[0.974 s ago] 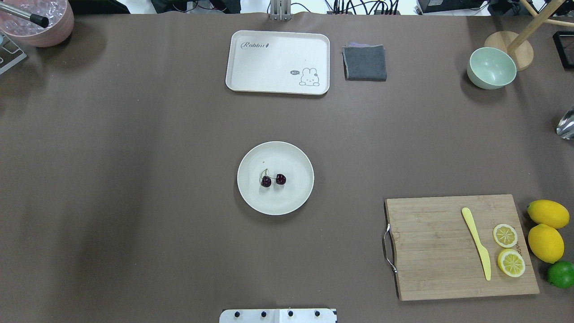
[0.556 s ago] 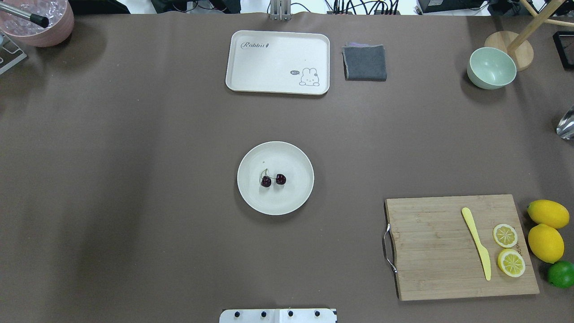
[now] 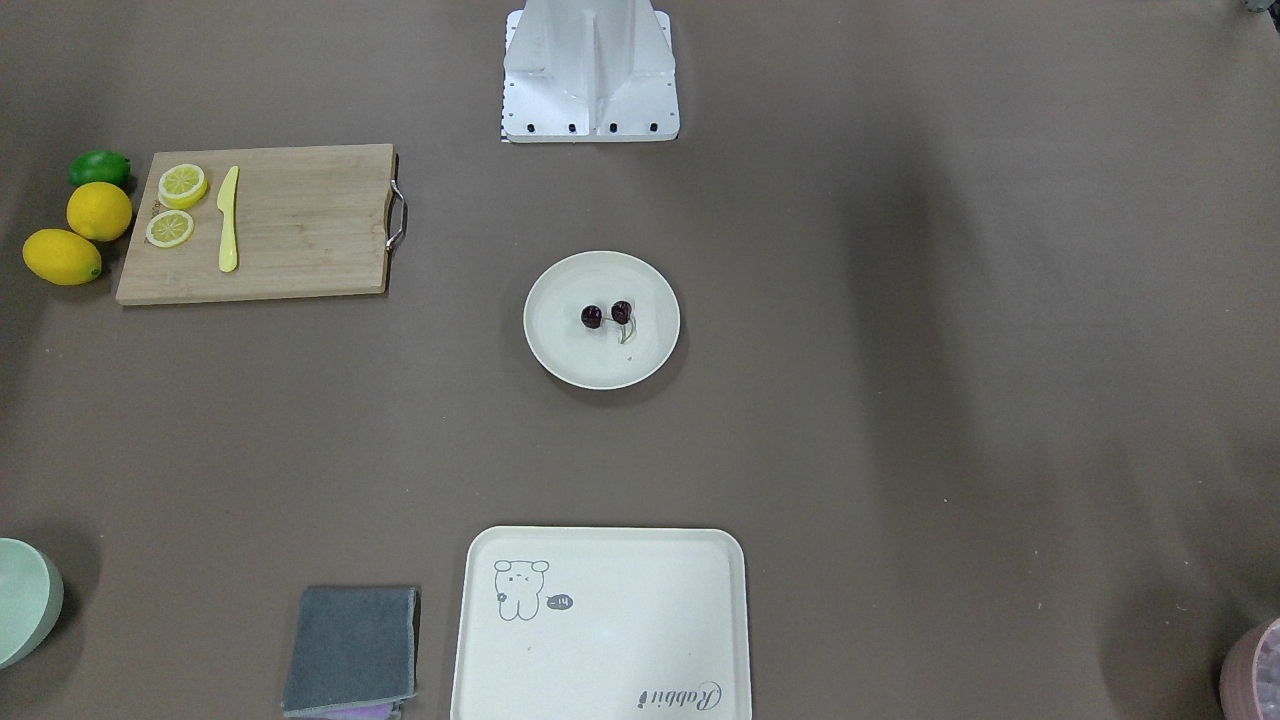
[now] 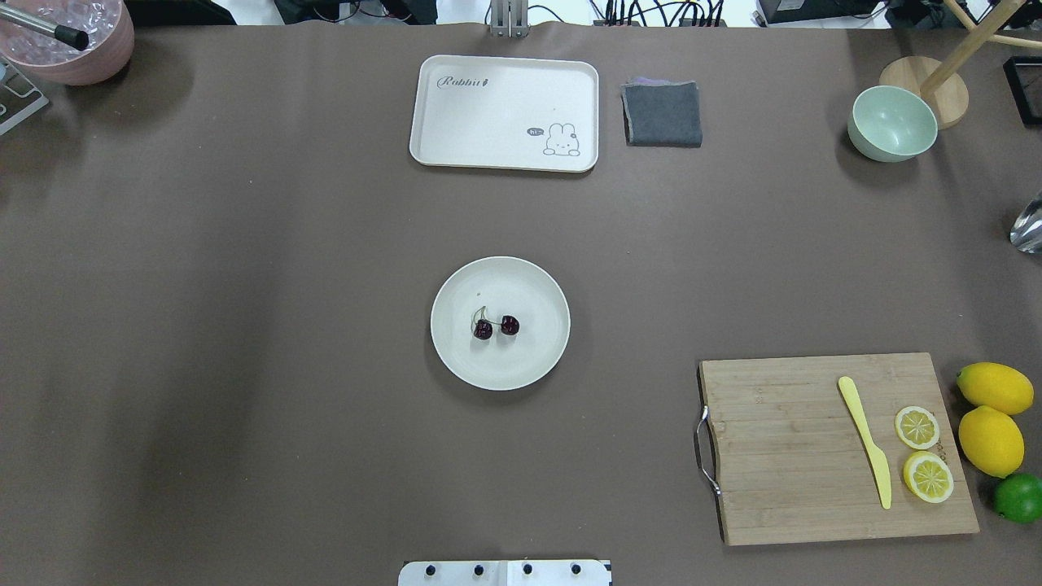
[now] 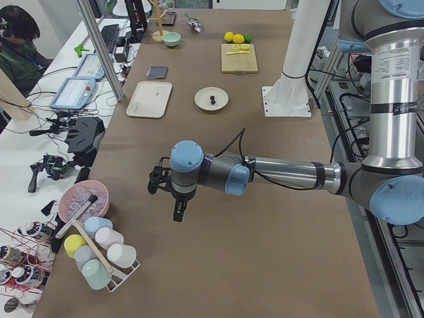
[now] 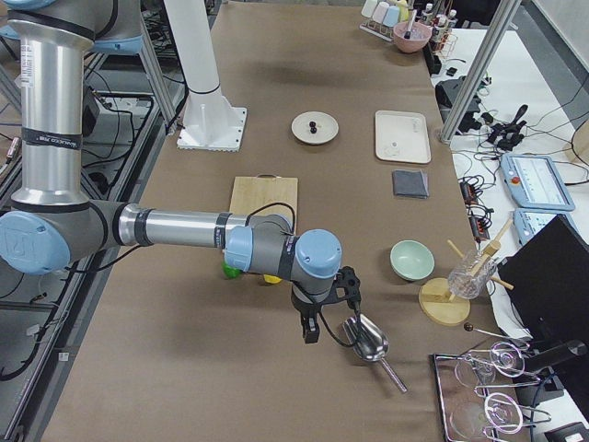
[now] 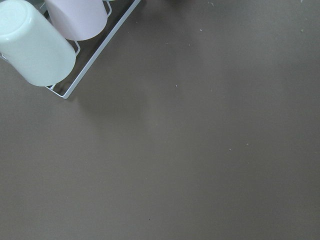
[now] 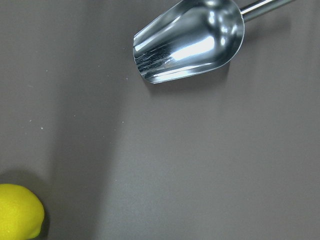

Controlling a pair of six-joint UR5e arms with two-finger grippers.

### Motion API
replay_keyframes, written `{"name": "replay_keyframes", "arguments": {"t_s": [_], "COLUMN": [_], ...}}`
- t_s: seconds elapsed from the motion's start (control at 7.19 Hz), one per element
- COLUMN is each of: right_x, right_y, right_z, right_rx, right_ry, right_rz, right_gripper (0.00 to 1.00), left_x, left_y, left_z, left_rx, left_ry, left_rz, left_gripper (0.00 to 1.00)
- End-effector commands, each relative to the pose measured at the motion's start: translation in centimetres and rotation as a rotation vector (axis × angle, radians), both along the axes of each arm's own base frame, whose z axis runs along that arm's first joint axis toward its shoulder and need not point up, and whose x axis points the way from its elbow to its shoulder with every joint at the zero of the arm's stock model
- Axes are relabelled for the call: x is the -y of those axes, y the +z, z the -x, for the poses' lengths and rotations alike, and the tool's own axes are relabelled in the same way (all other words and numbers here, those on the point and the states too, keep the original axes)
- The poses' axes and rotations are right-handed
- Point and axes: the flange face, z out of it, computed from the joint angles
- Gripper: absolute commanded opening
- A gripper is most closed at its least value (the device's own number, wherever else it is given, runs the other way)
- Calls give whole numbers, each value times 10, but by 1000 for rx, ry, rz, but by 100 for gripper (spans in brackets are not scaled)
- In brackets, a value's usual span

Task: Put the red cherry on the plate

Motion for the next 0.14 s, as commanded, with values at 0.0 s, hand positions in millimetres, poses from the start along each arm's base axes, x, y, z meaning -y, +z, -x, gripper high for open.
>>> {"name": "replay_keyframes", "arguments": {"t_s": [0.0], "right_x": [0], "right_y": [0], "right_z": [0], "right_rx": [0], "right_ry": [1], "right_rz": [0], "right_gripper": [100], "left_x": [1], "left_y": [-1], "left_z": [0], "left_rx": [-1], "left_ry": [-2], "left_rz": [-2], "left_gripper": [98]}}
